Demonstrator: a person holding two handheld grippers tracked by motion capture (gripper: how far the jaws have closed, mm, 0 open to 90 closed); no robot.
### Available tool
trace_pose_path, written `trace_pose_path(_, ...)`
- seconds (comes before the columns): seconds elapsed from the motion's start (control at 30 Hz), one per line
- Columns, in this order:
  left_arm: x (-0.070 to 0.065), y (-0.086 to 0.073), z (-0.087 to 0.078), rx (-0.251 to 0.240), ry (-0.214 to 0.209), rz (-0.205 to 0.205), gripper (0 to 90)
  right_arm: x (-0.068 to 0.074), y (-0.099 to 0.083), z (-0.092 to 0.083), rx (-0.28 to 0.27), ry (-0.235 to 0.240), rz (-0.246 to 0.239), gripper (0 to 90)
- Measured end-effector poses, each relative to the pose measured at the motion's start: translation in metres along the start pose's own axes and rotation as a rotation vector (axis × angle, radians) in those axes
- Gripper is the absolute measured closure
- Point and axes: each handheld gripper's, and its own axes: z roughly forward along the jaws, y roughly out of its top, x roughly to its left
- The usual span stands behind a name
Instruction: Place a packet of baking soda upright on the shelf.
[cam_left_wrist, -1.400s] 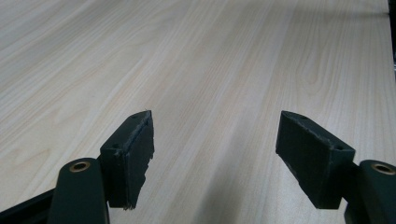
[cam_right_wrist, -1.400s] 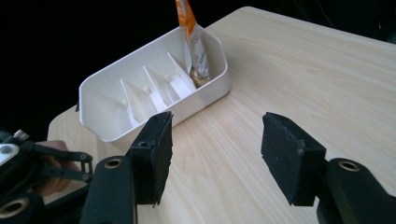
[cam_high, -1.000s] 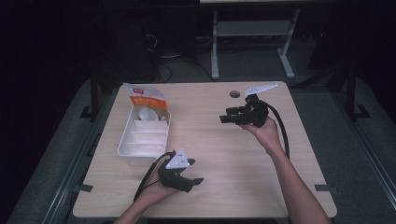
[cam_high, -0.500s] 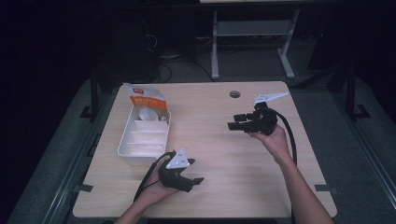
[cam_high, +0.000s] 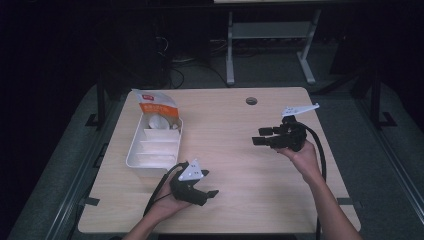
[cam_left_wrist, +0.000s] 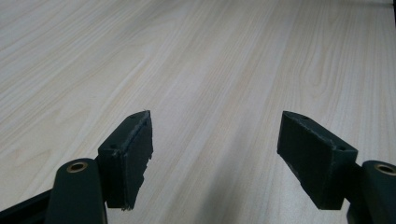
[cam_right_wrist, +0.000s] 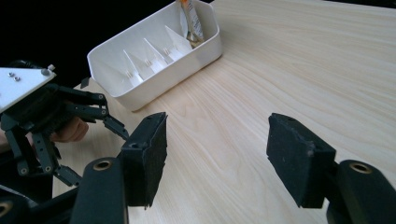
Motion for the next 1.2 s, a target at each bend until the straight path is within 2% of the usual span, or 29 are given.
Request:
trace_pose_path(0.37,0.001,0.000,-0.001,-0.006,0.002,-0.008,25.6,0.004,-0.021,-0.018,-0.004,-0.008,0.008,37.0)
trace_pose_path(0.77,0.002,0.000,-0.002,-0.013,0.005,-0.015,25.4,0.006,-0.037,-0.027,0.005,-0.014,0.027,36.3)
trace_pose_path(1.2,0.003,0.000,-0.004,-0.019,0.008,-0.023,25.4,0.012,-0.058,-0.043,-0.010,-0.026,0.039,36.3)
